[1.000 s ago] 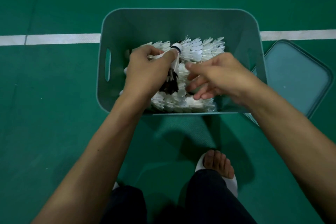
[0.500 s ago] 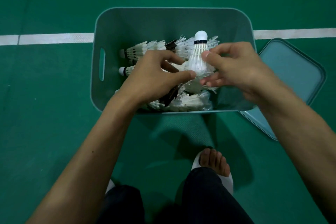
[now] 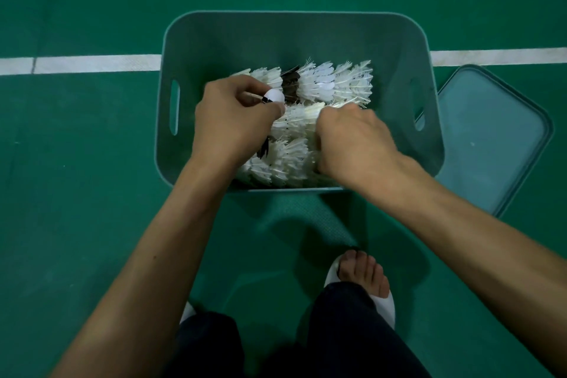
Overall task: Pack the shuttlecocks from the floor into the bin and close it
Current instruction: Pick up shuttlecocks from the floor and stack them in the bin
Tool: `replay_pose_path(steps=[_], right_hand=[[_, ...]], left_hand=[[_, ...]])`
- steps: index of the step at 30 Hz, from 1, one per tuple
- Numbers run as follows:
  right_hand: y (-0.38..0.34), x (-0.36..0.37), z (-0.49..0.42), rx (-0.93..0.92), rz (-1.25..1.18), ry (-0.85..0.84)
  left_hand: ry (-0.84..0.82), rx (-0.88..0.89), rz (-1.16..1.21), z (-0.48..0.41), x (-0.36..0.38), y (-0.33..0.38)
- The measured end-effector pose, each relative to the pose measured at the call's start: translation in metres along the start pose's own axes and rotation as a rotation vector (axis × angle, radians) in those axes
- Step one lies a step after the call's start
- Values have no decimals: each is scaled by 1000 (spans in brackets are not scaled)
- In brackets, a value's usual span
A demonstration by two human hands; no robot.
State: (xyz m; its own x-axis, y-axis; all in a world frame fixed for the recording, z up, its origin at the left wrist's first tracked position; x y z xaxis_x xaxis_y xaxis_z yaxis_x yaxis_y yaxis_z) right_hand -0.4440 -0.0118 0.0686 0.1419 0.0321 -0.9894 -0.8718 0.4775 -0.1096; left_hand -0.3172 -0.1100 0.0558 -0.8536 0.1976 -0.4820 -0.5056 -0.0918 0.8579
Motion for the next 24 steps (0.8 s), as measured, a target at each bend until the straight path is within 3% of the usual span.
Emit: replay_pose_path(steps=[4, 11, 14, 18, 24], right_hand=[[4, 10, -6, -23, -148, -31], [48, -10, 1, 258, -297, 53], [45, -3, 0, 334, -276, -36], [29, 15, -5, 422, -487, -204], [28, 13, -9, 442, -619, -225]], left_hand=[[16, -1, 8, -2, -3, -2], [85, 46, 18, 1, -3, 2], [70, 30, 27, 5, 2, 6], [66, 34, 36, 10, 6, 6], [47, -40, 66, 7, 9, 0]])
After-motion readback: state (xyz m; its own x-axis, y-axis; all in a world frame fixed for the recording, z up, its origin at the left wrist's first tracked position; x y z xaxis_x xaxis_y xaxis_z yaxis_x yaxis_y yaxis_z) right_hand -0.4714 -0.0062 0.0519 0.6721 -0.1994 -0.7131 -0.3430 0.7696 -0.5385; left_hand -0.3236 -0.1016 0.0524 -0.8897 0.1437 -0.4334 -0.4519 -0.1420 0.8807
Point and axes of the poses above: each hand's wrist, its own z-axis away from the middle knuckle, its own x-axis out of the palm, y = z × x, the point moved 3 cm from there along -z, towards the middle knuckle, and after that the axes turned 15 degrees about y, right-handed, at the moved point
